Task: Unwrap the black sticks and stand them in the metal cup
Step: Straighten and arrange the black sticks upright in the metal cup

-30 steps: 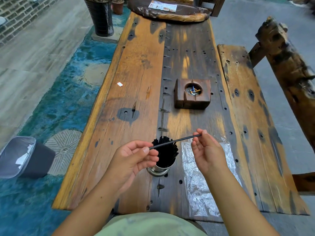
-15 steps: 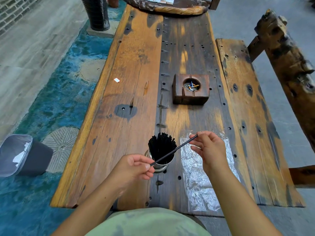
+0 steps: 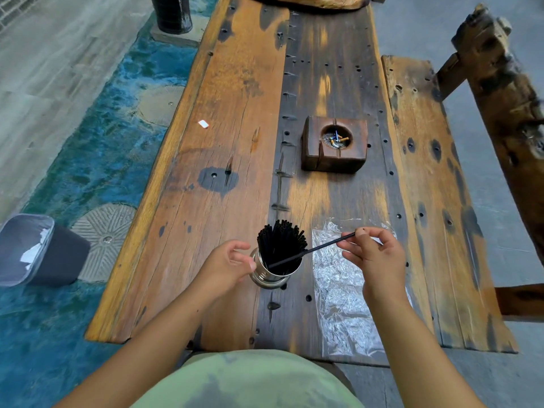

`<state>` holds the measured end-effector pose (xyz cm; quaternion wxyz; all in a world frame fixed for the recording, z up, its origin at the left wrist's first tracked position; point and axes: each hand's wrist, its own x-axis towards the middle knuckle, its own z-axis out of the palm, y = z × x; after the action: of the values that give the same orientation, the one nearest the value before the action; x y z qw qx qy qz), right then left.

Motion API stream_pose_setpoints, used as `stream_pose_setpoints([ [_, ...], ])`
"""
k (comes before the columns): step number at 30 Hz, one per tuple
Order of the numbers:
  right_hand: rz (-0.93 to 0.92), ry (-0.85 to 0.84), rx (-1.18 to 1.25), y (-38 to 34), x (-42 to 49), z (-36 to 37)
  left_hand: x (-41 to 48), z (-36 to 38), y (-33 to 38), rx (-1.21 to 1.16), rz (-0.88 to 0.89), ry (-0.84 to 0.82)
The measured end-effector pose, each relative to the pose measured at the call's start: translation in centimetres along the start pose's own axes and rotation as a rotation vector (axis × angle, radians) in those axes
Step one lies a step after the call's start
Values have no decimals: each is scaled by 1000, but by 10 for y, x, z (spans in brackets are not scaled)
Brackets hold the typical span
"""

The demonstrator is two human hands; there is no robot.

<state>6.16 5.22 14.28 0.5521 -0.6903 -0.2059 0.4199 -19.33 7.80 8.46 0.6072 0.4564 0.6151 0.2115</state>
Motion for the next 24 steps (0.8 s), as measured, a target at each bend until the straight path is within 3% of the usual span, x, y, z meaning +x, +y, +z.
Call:
stream_pose_setpoints([
  [3,-45,18,-50,5,1,-4,17,1,-4,47,-5,47],
  [9,-41,60,-111,26,-2,-7,43,18,5,-83,5,-83],
  [15,-85,83,-218,42,2,-2,54,28,2,-40,73,-125],
  [24,-358,-102,-675,60,7,19,58,30,-8,-23,114,-118],
])
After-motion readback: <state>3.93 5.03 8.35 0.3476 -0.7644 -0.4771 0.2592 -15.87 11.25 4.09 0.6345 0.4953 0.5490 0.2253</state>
